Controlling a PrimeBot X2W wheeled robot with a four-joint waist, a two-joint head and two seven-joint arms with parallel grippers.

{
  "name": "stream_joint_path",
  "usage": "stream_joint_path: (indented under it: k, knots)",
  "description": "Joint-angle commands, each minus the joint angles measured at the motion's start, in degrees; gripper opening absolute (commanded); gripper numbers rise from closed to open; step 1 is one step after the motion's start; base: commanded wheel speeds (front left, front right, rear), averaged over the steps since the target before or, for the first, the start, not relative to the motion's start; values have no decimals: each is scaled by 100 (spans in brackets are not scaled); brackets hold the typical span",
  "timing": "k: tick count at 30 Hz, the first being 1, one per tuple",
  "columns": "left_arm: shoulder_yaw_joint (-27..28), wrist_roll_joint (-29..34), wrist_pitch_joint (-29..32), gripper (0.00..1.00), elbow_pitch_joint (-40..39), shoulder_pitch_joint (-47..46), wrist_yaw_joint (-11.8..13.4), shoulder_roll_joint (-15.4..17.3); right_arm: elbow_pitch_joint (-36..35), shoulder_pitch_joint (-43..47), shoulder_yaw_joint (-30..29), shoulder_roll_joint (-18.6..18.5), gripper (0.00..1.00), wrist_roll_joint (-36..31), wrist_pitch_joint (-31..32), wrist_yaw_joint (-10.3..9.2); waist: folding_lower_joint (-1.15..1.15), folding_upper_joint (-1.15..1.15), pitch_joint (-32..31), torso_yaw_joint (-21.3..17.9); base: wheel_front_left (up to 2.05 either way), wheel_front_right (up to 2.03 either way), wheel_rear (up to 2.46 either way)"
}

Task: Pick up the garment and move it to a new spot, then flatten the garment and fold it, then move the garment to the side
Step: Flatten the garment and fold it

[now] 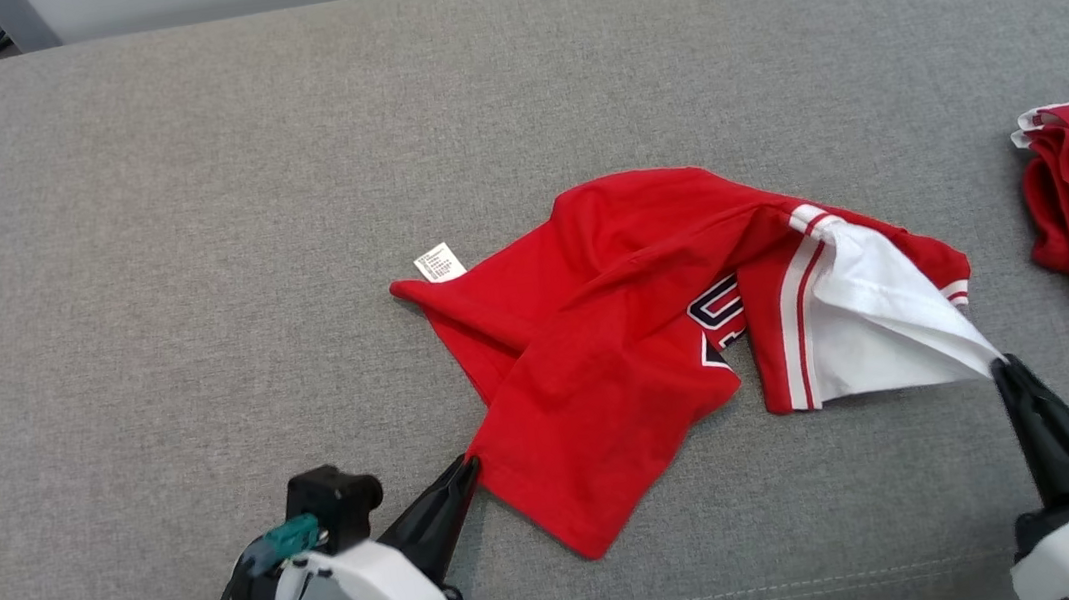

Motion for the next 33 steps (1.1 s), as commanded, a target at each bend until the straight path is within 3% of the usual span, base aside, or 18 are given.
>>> stream_joint_path:
  k: [1,5,8,10,12,13,15,18,22,25,27,30,33]
  knots:
    - [227,-61,-28,0,-319,80,93,185,-357,137,-18,-54,0,117,-42,0,0,0,42,-14,0,0,0]
    - [455,-366,368,0,-1511,564,269,617,-1386,581,-319,93,0,601,415,0,0,0,202,-69,0,0,0]
    - [584,-979,1147,0,-1966,69,18,988,-1549,-152,-89,-271,0,1009,967,0,0,0,355,-77,0,0,0]
    - [810,-1511,1852,0,-1849,-888,-75,1281,-1116,-1450,357,-745,0,1255,1357,0,0,0,481,-170,0,0,0]
    - [1176,-1991,2488,0,-1382,-2161,-97,1471,-542,-3228,1205,-1334,0,1227,1360,0,0,0,509,-264,0,0,0]
    - [1373,-2257,2724,0,-1113,-2833,-102,1448,-118,-4071,1283,-1177,0,1521,1289,0,0,0,477,-313,0,0,0]
    - [1654,-2483,2961,0,-567,-4144,-107,1420,703,-5719,1669,-1155,0,1360,1074,0,0,0,394,-413,0,0,0]
    - [1742,-1852,2343,0,107,-5779,-121,1544,1986,-7528,1772,-863,0,1215,580,0,0,0,252,-550,0,0,0]
    - [1119,-1290,1578,0,241,-6791,-134,1614,2929,-8604,2369,-807,0,1203,210,0,0,0,222,-552,0,0,0]
    - [584,-1267,1059,0,-209,-6576,-135,1817,2910,-8541,2907,-1094,0,1411,-72,0,0,0,465,-423,0,0,0]
    - [465,-1126,568,0,-342,-5914,-102,2022,2621,-7967,3238,-1259,0,1879,-231,0,0,0,612,-290,0,0,0]
    - [386,-1121,-158,0,-258,-4317,238,1999,2024,-6509,3728,-1649,0,2598,-343,0,0,0,759,-55,0,0,0]
    - [410,-1416,-901,0,15,-2659,572,1684,1607,-4796,3920,-1806,0,3181,-557,0,0,0,877,68,0,0,0]
